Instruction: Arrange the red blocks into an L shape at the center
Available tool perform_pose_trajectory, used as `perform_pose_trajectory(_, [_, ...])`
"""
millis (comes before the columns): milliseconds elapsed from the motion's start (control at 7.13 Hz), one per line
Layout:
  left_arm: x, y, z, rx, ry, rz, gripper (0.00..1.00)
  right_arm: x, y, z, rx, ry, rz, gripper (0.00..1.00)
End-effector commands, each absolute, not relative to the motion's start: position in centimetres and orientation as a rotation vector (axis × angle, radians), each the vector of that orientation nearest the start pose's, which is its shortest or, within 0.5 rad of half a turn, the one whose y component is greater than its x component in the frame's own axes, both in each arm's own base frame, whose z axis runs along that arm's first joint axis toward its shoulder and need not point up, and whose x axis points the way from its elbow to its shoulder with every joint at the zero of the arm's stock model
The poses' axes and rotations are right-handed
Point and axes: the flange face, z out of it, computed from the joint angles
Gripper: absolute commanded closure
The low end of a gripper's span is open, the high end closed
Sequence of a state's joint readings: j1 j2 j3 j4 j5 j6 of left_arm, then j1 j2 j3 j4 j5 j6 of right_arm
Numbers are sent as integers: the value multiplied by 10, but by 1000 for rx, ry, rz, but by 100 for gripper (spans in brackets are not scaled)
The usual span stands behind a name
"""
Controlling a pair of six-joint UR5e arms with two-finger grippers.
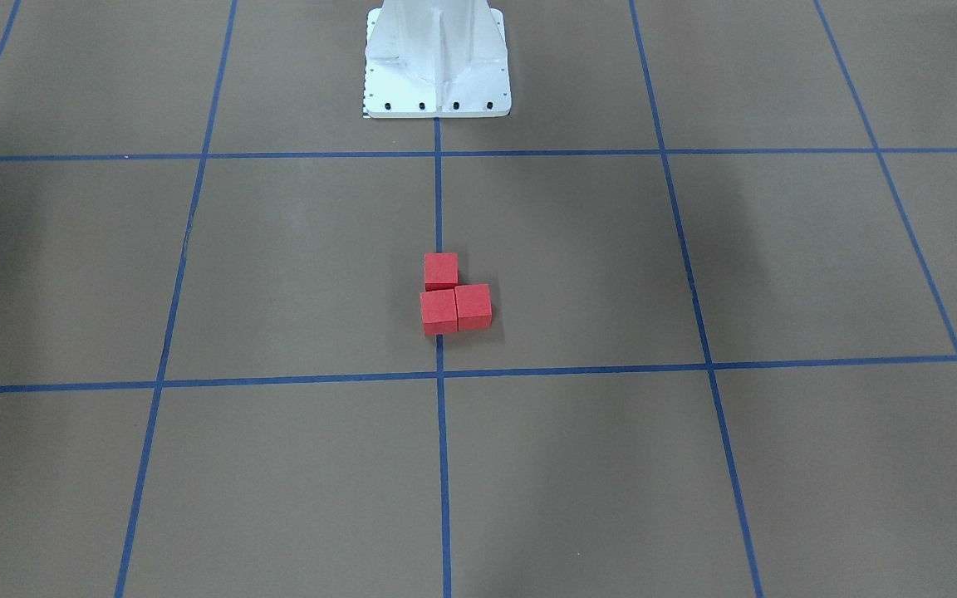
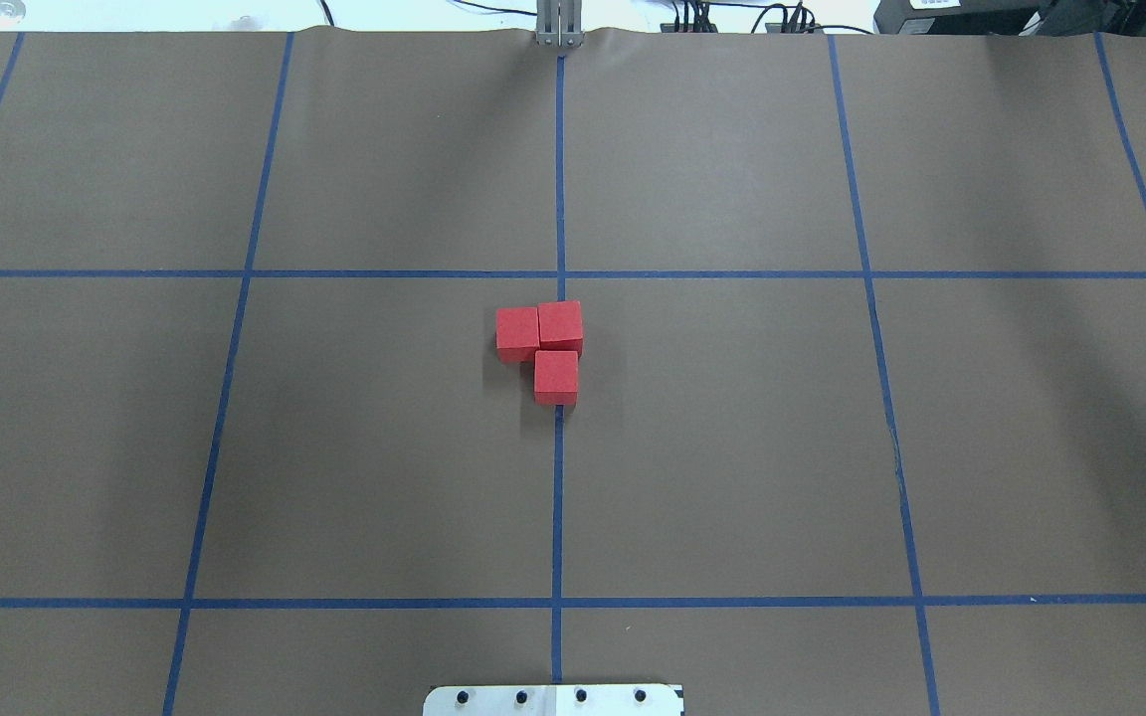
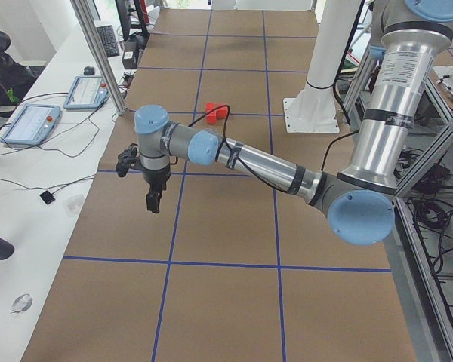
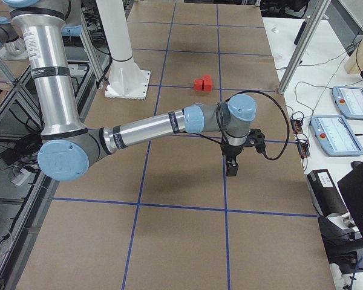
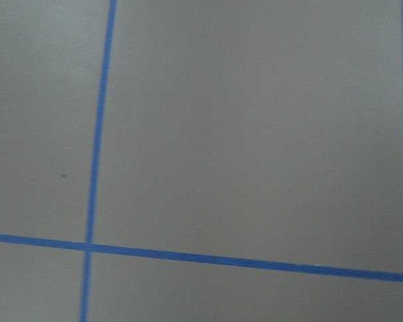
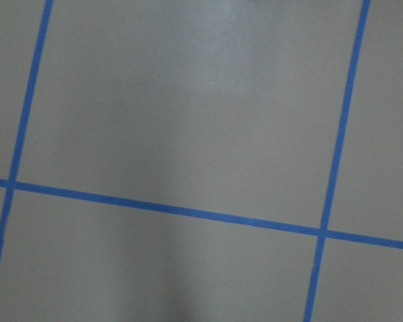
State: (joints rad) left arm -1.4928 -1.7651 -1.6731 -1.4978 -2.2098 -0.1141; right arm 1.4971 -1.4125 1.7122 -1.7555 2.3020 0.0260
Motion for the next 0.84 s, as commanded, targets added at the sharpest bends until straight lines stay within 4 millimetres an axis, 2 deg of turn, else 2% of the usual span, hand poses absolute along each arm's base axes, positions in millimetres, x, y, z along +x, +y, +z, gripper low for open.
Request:
perform_pose_trajectory(0, [-82, -545, 566, 192, 642, 70, 0, 30, -539, 553, 68, -730, -85, 1])
perform_pose_trajectory(140, [-79, -532, 592, 221, 640, 80, 0, 37, -528, 564, 53, -737, -64, 1])
perform_pose_trajectory(281, [-79, -506, 623, 199, 636, 73, 0, 38, -509, 577, 26, -759, -49, 1])
perform_pose_trajectory(421, [-79, -496, 633, 199, 640, 68, 0, 37, -502, 583, 9, -783, -35, 1])
perform_pose_trajectory(561, [-76, -492, 632, 188, 680, 66, 0, 45, -499, 584, 9, -797, -14, 1])
perform_pose_trajectory(701, [-71, -491, 628, 187, 756, 70, 0, 46, -477, 616, -46, -798, 1, 1])
